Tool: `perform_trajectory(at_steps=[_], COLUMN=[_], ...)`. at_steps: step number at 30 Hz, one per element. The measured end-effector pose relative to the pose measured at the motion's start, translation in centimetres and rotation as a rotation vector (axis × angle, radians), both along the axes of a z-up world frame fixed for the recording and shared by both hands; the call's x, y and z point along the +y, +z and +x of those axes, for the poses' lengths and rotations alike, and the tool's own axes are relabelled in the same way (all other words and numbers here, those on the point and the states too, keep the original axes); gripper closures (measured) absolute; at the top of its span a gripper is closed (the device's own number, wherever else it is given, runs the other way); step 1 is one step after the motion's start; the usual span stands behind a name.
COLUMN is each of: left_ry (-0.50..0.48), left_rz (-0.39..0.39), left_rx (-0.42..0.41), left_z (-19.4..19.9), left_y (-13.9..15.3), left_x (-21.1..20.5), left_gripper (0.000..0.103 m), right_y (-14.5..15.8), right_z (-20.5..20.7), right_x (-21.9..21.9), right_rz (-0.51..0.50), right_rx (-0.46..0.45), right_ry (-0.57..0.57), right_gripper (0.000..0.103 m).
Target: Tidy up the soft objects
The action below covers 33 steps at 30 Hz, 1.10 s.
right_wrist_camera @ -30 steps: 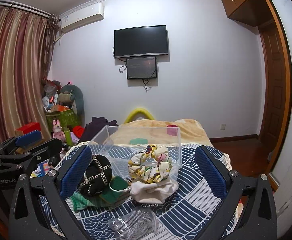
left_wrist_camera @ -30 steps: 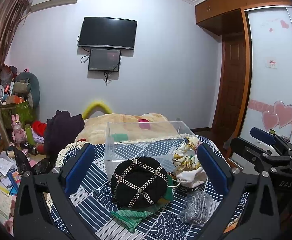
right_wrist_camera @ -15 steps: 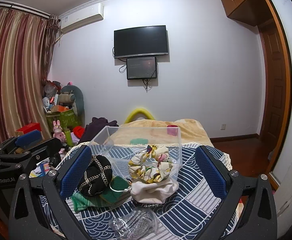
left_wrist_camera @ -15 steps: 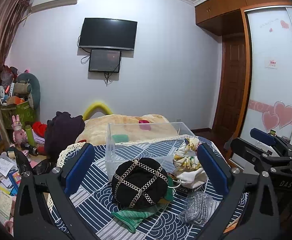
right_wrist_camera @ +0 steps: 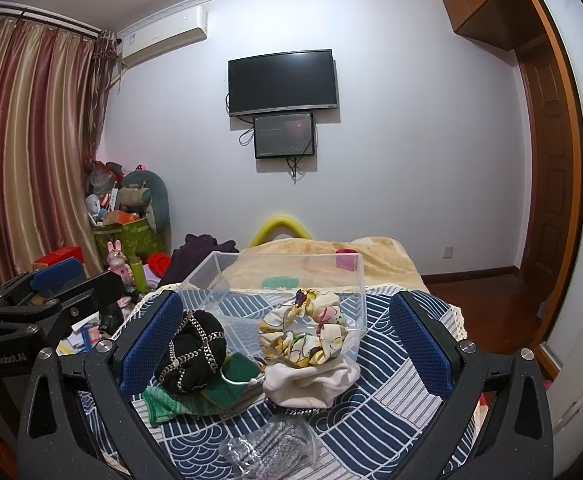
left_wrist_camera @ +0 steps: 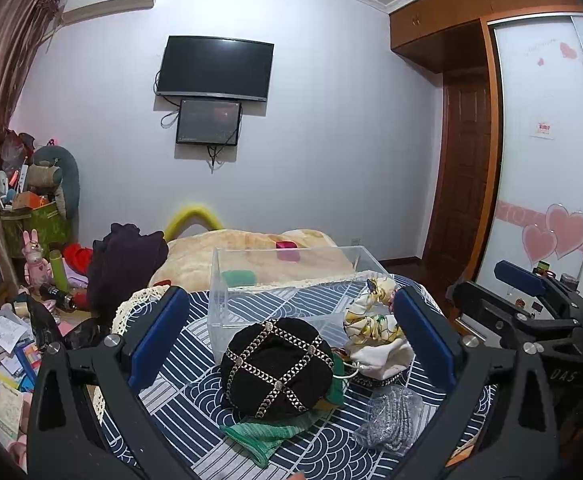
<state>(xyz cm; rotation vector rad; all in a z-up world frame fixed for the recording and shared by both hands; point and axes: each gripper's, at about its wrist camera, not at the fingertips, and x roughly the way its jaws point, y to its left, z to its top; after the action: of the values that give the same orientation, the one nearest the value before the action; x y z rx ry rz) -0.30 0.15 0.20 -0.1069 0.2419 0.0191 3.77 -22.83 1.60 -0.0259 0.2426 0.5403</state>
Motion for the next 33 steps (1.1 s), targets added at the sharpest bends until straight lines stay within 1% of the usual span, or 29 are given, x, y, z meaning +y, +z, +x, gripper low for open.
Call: perform_trajectory(at_steps=[3,8,10,12,14,16,18,19,22,23,24,28,29,30,31,33], left_ry=[-0.017,-0.038,-0.041,-0.035,-0.038,-0.036,-0.04,-0.04,-0.041,-0.044,-0.043,-0.053,-0.058,-0.063,-0.065,-0.071], left_rz=[-0.006,0.007,0.021,0.03,0.027,0.014,-0.009,-0.017,-0.042,-0.047,-0.052,-0.078,-0.088,-0.097,-0.103,-0.115], left_rx=[0.011,0.016,0.016,0.018,0.03,0.051,0.097,0.118,0.191,0.215,0.232,0.285,0.297,0.308,0.314,0.319], left_z=[0.4,1.3,2.0,2.7,3.7,4.6,5.8,6.3,7.9,8.4,8.7,9.7,9.9,10.0,10.2,10.2], left_y=[-0.1,-0.1,0.2,0.3,0.0,-0.6,-1.7,-2.3,-4.3,-5.0,-5.5,-7.6,-8.1,-8.6,-8.8,-9.2], left_x=[0.1,0.1,0.0,0.0,0.2,0.5,1.0,1.2,1.7,1.8,1.9,2.3,2.4,2.4,2.5,2.5], left_gripper=[0.0,0.0,0.004,0.01,0.011,0.013,0.02,0.02,0.02,0.02,0.02,0.02,0.02,0.02,0.02,0.023], right_y=[-0.3,-0.3,-0.1,0.0,-0.2,-0.8,-1.7,-2.2,-3.6,-4.0,-4.4,-5.9,-6.2,-6.5,-6.6,-6.9], right_z=[0.5,2.0,2.7,3.3,3.9,4.6,5.3,5.7,7.0,7.3,7.8,8.7,8.9,9.0,9.1,9.4], right_x=[0.0,0.2,0.5,0.7,0.9,0.9,0.9,0.9,0.8,0.7,0.7,0.4,0.4,0.3,0.5,0.2], right_rz=[0.003,-0.002,-0.01,-0.018,-0.028,-0.032,-0.036,-0.038,-0.047,-0.048,-0.05,-0.056,-0.059,-0.061,-0.063,-0.063], right_rx=[0.007,0.024,0.02,0.011,0.013,0.029,0.06,0.076,0.132,0.148,0.17,0.249,0.265,0.284,0.298,0.322], right_ry=[0.005,0.027,0.028,0.018,0.015,0.01,0.008,0.005,-0.003,-0.006,-0.009,-0.003,0.0,0.005,0.01,0.023], right_gripper=[0.0,0.0,0.0,0.0,0.0,0.0,0.0,0.001,0.008,0.011,0.016,0.027,0.032,0.04,0.044,0.06])
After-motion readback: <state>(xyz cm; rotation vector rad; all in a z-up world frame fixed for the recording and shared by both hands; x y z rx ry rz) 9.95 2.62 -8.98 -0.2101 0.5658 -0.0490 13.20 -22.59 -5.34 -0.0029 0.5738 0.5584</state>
